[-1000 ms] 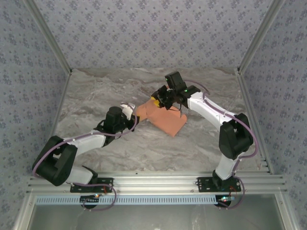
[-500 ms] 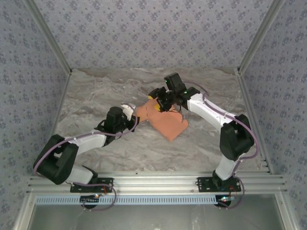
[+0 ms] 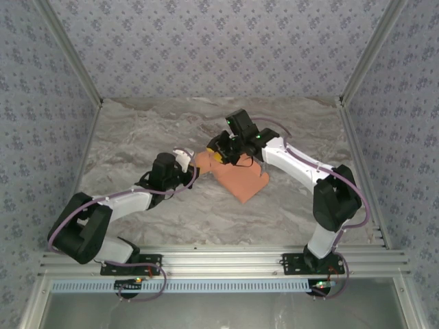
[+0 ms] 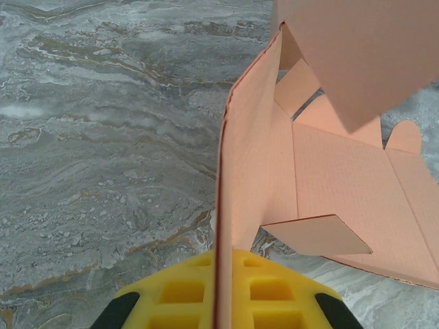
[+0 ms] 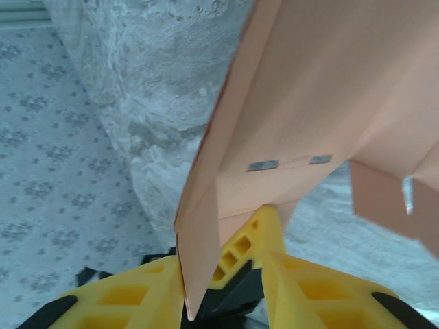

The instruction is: Fold the paper box

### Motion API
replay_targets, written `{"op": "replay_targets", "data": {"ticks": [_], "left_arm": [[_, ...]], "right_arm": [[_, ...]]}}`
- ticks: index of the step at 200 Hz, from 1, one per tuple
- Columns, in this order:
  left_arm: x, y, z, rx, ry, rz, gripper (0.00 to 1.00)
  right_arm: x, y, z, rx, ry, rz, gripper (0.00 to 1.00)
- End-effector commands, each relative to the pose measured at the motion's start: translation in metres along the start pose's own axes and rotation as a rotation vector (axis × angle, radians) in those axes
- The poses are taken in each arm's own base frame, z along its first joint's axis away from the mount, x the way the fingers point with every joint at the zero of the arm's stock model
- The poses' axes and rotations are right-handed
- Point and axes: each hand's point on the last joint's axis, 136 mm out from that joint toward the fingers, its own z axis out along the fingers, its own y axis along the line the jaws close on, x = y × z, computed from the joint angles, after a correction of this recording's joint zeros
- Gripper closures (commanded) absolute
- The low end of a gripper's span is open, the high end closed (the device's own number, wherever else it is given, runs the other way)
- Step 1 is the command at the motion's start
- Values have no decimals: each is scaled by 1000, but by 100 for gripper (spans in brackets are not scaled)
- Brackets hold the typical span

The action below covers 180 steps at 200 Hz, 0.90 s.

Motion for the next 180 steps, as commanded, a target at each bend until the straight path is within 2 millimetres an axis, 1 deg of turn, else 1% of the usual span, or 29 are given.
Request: {"op": "replay_targets", "data": {"ticks": [1, 31, 54, 68, 79, 95, 108, 121, 134, 149, 158, 168, 180], "left_arm": [[-16, -3, 1, 6, -27, 26, 100], [-15, -3, 2, 7, -21, 25, 100], [-14, -4, 4, 20, -13, 26, 100], [-13, -7, 7, 35, 0, 29, 100], [-14, -7, 7, 35, 1, 30, 100], [-15, -7, 5, 32, -2, 36, 100], [-14, -5, 4, 24, -3, 38, 100], [-14, -4, 4, 17, -8, 38, 100], [-14, -4, 5, 15, -10, 38, 100], [-13, -4, 6, 12, -8, 41, 100], [-14, -3, 7, 10, -8, 40, 100], [-14, -4, 7, 12, -6, 42, 100], [-14, -5, 7, 14, -7, 45, 100]], "right_arm": [[-9, -20, -8, 98, -45, -83, 66], [-16, -33, -19, 134, -101, -148, 70], [-30, -35, -13, 138, -158, -250, 70], [-34, -29, -6, 94, -159, -322, 70], [-34, -23, -6, 65, -160, -381, 68], [-28, -9, -16, 26, -161, -489, 63], [-23, 0, -30, 0, -165, -516, 58], [-24, 3, -47, -24, -164, -442, 55], [-26, 2, -65, -41, -174, -292, 52], [-28, 7, -80, -91, -212, -135, 44], [-29, 11, -83, -124, -230, -75, 41], [-33, 12, -83, -146, -237, -6, 33], [-39, 11, -78, -153, -234, 53, 31]]}}
